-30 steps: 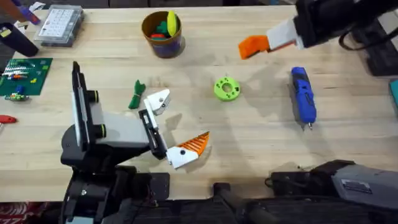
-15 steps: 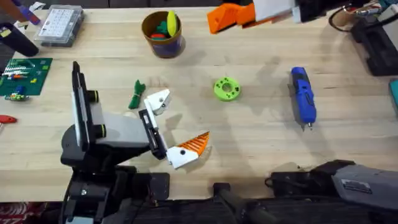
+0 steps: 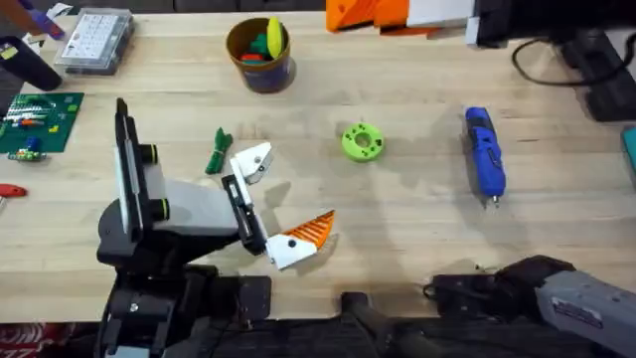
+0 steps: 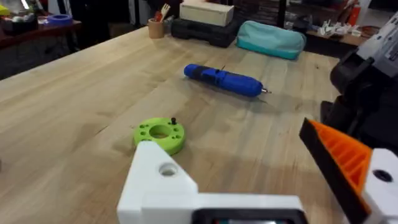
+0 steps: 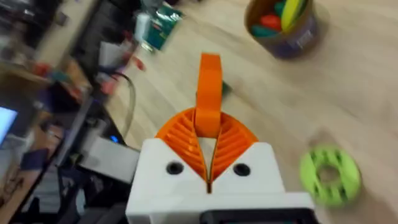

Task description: Pick up the gripper from the table and insert it into the empty holder that is missing its gripper. Then pick up a screw, insert it into the mounting hole, and use the screwdriver to tighten it. Finally, clean up the table by picking up the vegetable and placing it into the bucket.

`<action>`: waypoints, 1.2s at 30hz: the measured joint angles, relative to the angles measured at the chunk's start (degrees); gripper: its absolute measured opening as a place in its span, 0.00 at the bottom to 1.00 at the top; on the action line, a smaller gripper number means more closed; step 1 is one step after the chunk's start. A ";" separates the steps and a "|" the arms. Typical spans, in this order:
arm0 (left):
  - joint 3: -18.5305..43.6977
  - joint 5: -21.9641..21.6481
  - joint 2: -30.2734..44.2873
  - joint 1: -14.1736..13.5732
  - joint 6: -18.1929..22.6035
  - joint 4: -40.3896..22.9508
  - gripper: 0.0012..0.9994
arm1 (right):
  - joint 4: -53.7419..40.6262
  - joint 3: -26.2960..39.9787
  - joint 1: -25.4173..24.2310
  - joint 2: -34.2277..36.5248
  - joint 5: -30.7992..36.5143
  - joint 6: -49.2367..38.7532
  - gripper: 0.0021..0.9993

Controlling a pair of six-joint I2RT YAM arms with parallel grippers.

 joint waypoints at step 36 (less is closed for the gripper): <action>0.02 0.02 -0.01 0.00 0.00 -0.01 0.99 | 48.14 -31.30 -8.60 10.16 -31.14 26.80 0.01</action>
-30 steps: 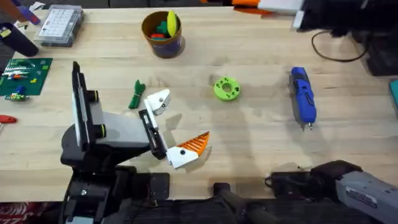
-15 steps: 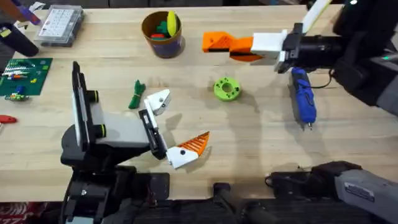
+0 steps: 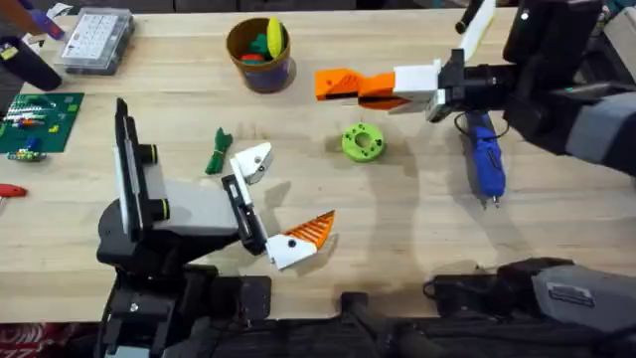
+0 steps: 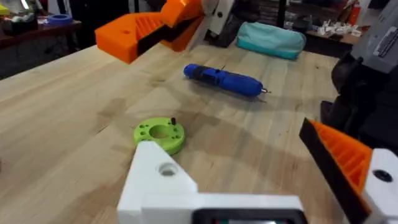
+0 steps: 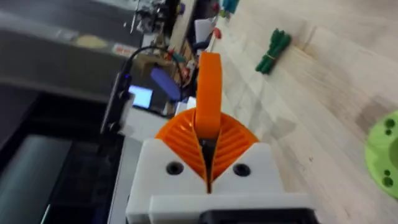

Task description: Pick up the gripper from the table and insert it into the empty holder that is missing its gripper. Then pick up a screw, insert it into the mounting hole, and use the screwdriver to tighten it. Finally, clean up the table by picking up the vegetable and placing it into the bucket.

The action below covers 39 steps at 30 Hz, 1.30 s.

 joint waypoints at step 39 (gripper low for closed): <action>-0.02 0.00 0.00 0.00 0.00 0.00 0.99 | 50.64 -15.31 9.31 17.85 -13.44 37.32 0.01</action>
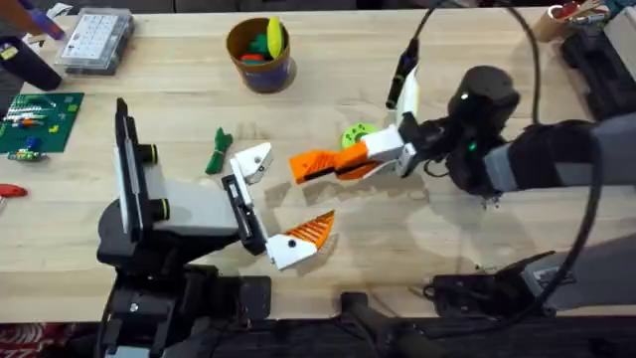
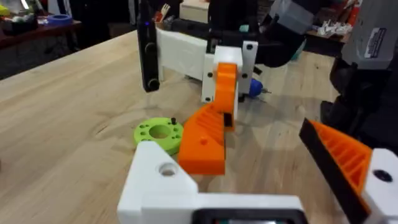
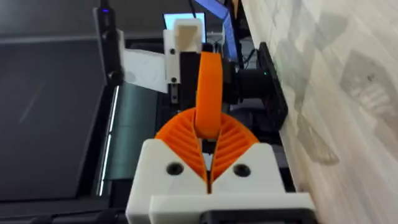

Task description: Pick up the gripper from the table and insert it into the empty holder that is missing its gripper. Then pick up a screw, insert it into the mounting hole, and use the screwdriver to tighten it. Finally, clean up the table by picking up the vegetable and placing it into the bucket.

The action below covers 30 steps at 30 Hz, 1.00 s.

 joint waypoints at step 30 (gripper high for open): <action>0.00 0.00 0.00 0.00 0.00 0.00 0.99 | 14.56 1.01 3.46 2.23 0.61 6.49 0.01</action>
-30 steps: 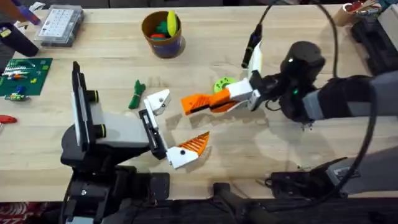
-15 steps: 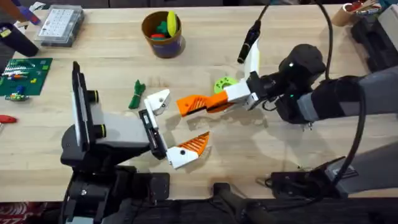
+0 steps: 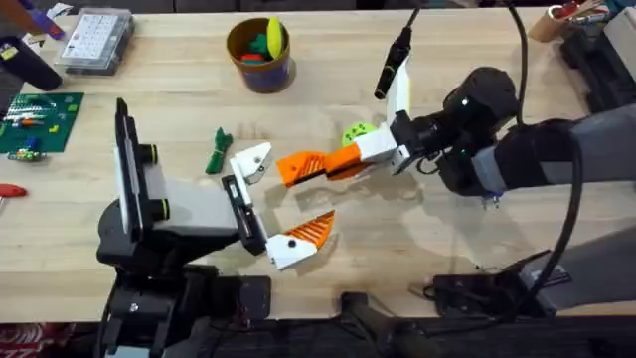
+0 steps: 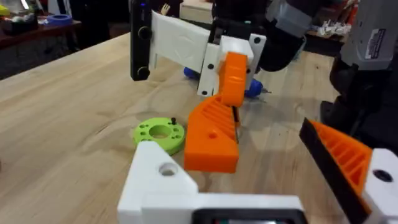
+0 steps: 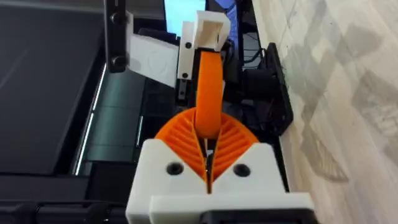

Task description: Pick up the gripper from the table and insert it into the empty holder that is missing its gripper. Then pick up a screw, insert it into the mounting hole, and use the screwdriver to tighten it. Finally, clean up the table by picking up the vegetable and placing it into the bucket.

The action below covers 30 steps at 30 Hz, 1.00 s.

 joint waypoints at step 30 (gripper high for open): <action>0.00 0.00 0.00 0.00 0.00 0.00 0.99 | -0.50 0.02 4.22 0.00 5.78 0.00 0.01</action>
